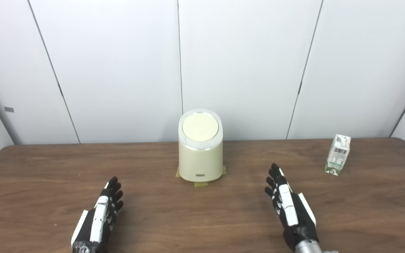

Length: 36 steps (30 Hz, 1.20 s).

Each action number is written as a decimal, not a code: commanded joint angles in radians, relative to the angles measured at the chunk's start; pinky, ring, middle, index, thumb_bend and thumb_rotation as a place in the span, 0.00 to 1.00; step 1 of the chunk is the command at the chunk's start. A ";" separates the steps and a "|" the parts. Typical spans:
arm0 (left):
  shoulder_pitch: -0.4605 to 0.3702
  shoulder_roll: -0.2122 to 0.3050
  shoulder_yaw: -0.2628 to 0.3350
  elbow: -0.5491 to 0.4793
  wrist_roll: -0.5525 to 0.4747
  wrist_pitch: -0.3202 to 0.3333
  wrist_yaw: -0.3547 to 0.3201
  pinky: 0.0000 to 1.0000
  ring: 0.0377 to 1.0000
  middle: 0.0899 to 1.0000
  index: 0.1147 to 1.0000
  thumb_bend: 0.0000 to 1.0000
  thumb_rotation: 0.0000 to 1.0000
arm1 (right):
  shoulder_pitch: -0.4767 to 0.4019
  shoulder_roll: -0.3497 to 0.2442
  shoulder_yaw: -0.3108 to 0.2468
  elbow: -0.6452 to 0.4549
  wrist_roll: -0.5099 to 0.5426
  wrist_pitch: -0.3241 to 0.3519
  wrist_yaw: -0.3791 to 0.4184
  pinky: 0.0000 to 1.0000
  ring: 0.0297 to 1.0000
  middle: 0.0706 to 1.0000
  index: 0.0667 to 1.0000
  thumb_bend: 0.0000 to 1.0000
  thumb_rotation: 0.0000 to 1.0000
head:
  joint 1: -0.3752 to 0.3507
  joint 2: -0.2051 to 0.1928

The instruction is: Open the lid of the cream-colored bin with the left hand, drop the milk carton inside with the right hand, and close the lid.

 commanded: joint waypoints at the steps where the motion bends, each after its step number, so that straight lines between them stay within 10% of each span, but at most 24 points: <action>1: -0.028 0.003 -0.001 -0.045 -0.003 -0.011 0.000 1.00 1.00 1.00 1.00 0.38 1.00 | -0.033 -0.001 -0.003 -0.037 0.002 -0.021 0.001 0.96 0.98 1.00 0.99 0.63 1.00 | 0.001 0.002; 28: -0.024 0.007 -0.007 -0.082 0.013 0.021 0.007 1.00 1.00 1.00 1.00 0.39 0.98 | -0.032 -0.005 -0.006 -0.065 0.010 0.012 0.007 0.99 0.99 0.99 0.99 0.63 1.00 | 0.026 0.019; 36: -0.062 0.021 -0.021 -0.092 0.094 0.085 0.033 1.00 1.00 0.99 1.00 0.54 0.40 | -0.027 -0.006 -0.010 -0.041 0.017 -0.010 0.009 0.96 0.97 0.98 0.99 0.63 1.00 | 0.056 -0.014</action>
